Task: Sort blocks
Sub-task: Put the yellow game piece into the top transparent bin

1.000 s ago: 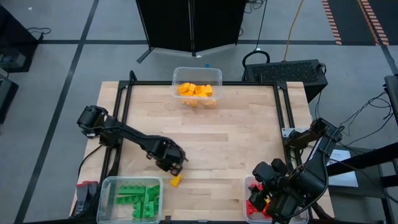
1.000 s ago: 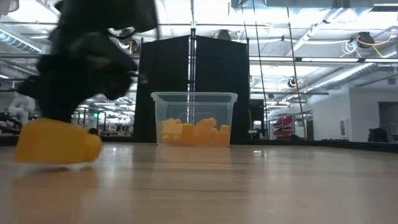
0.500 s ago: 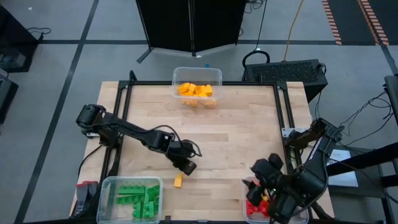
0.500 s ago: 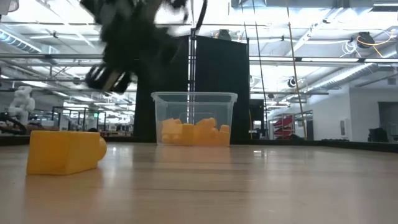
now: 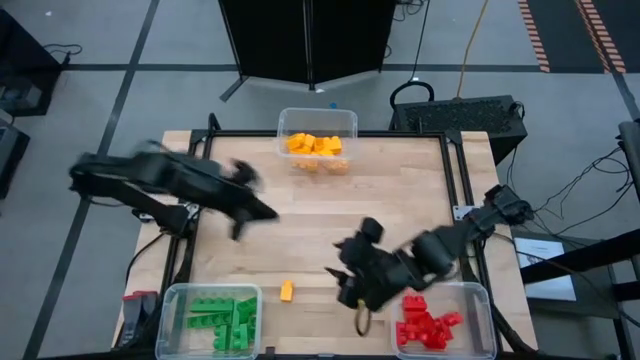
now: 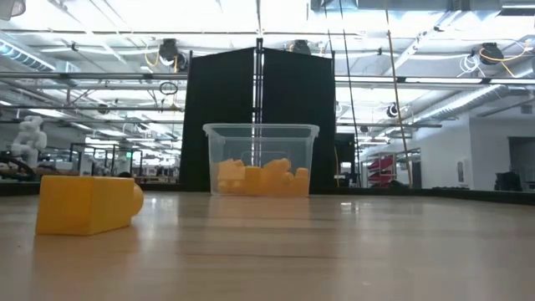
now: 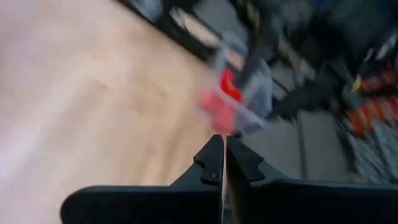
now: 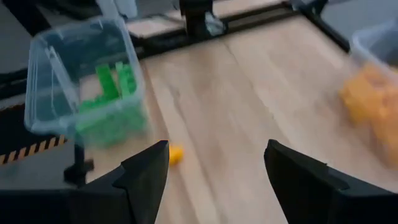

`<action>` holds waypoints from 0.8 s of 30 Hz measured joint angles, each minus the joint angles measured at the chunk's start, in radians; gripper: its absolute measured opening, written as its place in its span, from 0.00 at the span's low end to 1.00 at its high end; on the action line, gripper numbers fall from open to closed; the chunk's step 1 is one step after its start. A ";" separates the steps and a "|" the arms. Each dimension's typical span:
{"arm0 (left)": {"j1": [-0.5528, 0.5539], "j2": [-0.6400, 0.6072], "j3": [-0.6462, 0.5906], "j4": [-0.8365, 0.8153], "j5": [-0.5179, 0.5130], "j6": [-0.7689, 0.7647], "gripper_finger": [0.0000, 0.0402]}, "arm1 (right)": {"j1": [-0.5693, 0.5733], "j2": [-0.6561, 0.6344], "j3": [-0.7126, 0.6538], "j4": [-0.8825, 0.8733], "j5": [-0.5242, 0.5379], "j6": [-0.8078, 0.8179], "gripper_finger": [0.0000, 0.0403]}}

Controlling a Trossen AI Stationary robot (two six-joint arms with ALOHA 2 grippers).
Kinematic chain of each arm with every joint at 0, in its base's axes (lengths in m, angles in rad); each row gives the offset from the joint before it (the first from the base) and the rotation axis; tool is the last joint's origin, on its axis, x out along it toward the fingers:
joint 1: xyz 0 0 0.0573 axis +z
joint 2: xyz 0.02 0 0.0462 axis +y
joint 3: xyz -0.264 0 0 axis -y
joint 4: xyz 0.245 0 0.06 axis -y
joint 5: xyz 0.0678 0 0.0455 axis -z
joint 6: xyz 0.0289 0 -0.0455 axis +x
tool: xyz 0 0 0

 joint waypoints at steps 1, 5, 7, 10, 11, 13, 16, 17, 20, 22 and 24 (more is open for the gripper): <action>-0.009 -0.046 0.017 -0.047 -0.056 0.001 0.00 | -0.025 0.007 0.000 0.037 -0.011 -0.045 0.64; -0.060 -0.201 0.039 -0.146 -0.225 -0.030 0.00 | -0.115 0.045 0.001 0.192 -0.098 -0.236 0.64; -0.085 -0.253 0.039 -0.160 -0.290 -0.055 0.00 | -0.155 0.077 0.001 0.279 -0.179 -0.321 0.64; -0.113 -0.304 0.039 -0.176 -0.339 -0.050 0.00 | -0.198 0.142 0.001 0.382 -0.286 -0.426 0.64; -0.119 -0.316 0.039 -0.182 -0.343 -0.044 0.00 | -0.211 0.164 0.001 0.400 -0.313 -0.450 0.64; -0.124 -0.328 0.038 -0.187 -0.349 -0.042 0.00 | -0.227 0.203 0.000 0.412 -0.344 -0.466 0.64; -0.128 -0.333 0.038 -0.188 -0.352 -0.010 0.00 | -0.239 0.258 0.000 0.408 -0.378 -0.478 0.65; -0.132 -0.333 0.037 -0.188 -0.352 0.003 0.00 | -0.240 0.278 0.000 0.402 -0.384 -0.491 0.65; -0.138 -0.330 0.030 -0.190 -0.350 0.008 0.00 | -0.237 0.333 0.000 0.402 -0.387 -0.564 0.69; -0.140 -0.324 0.026 -0.194 -0.351 0.010 0.00 | -0.227 0.357 0.000 0.402 -0.387 -0.623 0.72; -0.140 -0.316 0.026 -0.224 -0.350 0.009 0.00 | -0.217 0.374 0.008 0.401 -0.387 -0.663 0.76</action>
